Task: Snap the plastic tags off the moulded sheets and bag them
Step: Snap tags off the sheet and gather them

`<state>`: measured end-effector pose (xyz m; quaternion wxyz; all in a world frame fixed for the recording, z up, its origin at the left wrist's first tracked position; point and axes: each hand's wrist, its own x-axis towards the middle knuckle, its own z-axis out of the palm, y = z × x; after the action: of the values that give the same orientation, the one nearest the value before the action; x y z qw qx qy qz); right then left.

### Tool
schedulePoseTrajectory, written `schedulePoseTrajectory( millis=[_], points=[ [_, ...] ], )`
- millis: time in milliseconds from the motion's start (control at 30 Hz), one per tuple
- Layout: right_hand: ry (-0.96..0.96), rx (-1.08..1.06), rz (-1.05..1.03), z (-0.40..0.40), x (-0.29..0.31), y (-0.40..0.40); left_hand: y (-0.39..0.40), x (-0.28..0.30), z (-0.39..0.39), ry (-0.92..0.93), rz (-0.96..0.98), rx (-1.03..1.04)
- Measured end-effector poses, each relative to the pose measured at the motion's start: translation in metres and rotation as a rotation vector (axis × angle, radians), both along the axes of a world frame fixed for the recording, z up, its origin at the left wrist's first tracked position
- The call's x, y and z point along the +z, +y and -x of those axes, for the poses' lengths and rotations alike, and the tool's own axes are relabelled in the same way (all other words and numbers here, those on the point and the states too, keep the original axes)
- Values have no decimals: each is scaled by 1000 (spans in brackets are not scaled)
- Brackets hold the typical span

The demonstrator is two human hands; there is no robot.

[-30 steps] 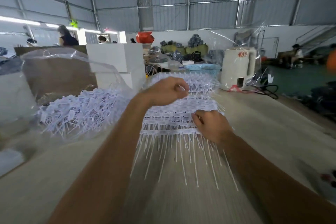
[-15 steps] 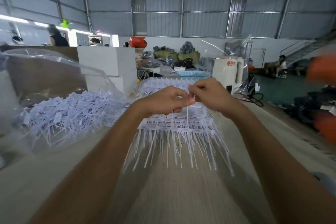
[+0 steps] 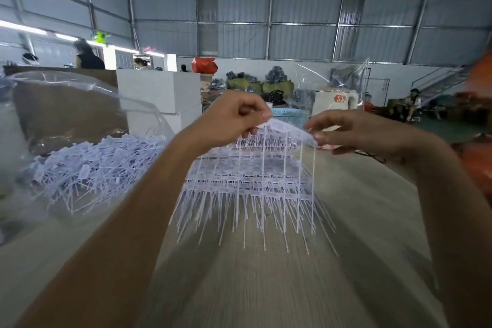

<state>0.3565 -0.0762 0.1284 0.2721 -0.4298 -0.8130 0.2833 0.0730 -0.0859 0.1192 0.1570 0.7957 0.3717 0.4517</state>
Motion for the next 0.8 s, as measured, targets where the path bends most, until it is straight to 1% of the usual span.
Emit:
schedulePoseTrajectory(
  millis=[67,167,233,367,467,533,567,667,700,733,800],
  points=[
    [5,-6,-4,5,-2,3,2,-2,4,-25,-11,-13],
    [-15,66,4,10,-3,1,5,-4,7,-54,-9,-11],
    [47,113,14,10,-2,-1,7,-6,7,-45,0,-10],
    [204,144,-38,12,-1,-5,5,-12,-8,86,-16,-39],
    [246,161,-103,21,2,-11,3,-14,-20,43,-52,-66],
    [207,141,-178,27,4,-13,3,-14,-21,-20,-49,-63],
    [159,106,-234,31,5,-13,4,-14,-20,-62,-44,-59],
    [-42,-66,-502,43,6,-7,4,-13,-19,-113,-60,-24],
    [-67,-126,-578,46,5,-4,4,-12,-20,-110,-61,-10],
    [-55,-168,-630,48,5,-2,4,-12,-20,-114,-53,5],
    [-8,-172,-738,52,4,1,7,-11,-18,-153,-23,27]
  ],
)
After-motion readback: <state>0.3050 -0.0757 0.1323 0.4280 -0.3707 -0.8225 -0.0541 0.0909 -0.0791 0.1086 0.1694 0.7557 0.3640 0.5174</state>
